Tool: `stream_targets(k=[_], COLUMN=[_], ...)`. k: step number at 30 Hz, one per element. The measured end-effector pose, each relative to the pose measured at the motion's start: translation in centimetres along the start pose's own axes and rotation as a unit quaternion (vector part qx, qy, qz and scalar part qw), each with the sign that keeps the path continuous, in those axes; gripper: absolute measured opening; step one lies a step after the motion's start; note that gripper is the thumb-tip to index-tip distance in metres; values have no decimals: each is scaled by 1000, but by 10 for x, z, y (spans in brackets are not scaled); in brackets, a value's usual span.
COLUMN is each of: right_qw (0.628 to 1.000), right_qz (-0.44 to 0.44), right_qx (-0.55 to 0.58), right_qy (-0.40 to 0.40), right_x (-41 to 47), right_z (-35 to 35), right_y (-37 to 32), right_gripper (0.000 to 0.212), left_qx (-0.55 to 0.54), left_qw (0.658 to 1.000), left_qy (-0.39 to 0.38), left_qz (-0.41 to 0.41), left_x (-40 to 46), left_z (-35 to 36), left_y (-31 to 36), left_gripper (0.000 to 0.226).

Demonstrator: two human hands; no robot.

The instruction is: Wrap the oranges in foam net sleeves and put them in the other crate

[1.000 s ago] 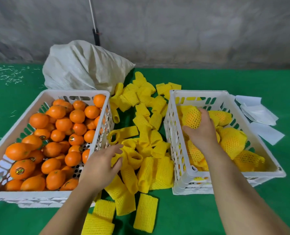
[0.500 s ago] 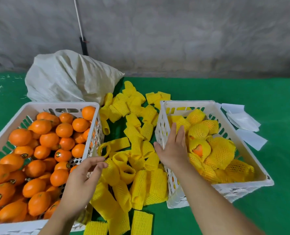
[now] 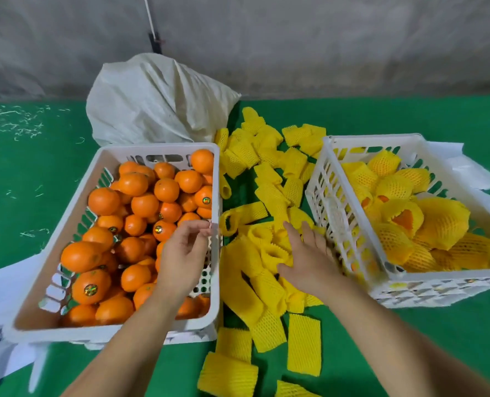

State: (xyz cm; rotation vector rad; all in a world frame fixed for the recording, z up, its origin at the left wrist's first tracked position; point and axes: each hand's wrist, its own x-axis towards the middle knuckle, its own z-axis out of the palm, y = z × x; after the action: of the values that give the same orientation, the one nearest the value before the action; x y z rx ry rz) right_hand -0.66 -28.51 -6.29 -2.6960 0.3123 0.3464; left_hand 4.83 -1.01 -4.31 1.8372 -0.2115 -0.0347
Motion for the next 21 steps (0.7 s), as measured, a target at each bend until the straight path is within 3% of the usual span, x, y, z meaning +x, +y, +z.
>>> stream_targets(k=[2,3,4,6,8,9,12,15,21], right_qw=[999,999,999,999,998,997,995,993,980], right_qz=[15,20,23,42,65,71,86,96,50], right_qx=[39,43,43,26,6,-3,-42,-18,188], right_qy=[-19,-15,-10,2,-1,-7,-28,-61,26], right_x=[-3,-1,2,13,24,28,33,30,8], right_z=[22,28,33,39,45,47,55,58,38], right_y=[-21,-30,-37,-44,-43,-41,-33,-32,-52], right_gripper=[99,99,97,88,66,52,31,47,50], left_qx=[135,209,297,467,553,560,564,566,570], left_qw=[990,974,942,839,747,726,711,688,661], left_qy=[-20,-68,-134,-254,-334,-356,-372,-413,-444], left_qz=[-33,-54,-76,-114,-154,-179,-196,-191,-202], left_x=[9,14,18,20,14,9,2,2,-6], left_z=[-10,-12,-15,-18,-19,-17,-7,0,-4], left_y=[-13,-20,-25,-27,-23,-22,-16,-11,-17], left_gripper=[27,35,47,62,58,54,50,50,37])
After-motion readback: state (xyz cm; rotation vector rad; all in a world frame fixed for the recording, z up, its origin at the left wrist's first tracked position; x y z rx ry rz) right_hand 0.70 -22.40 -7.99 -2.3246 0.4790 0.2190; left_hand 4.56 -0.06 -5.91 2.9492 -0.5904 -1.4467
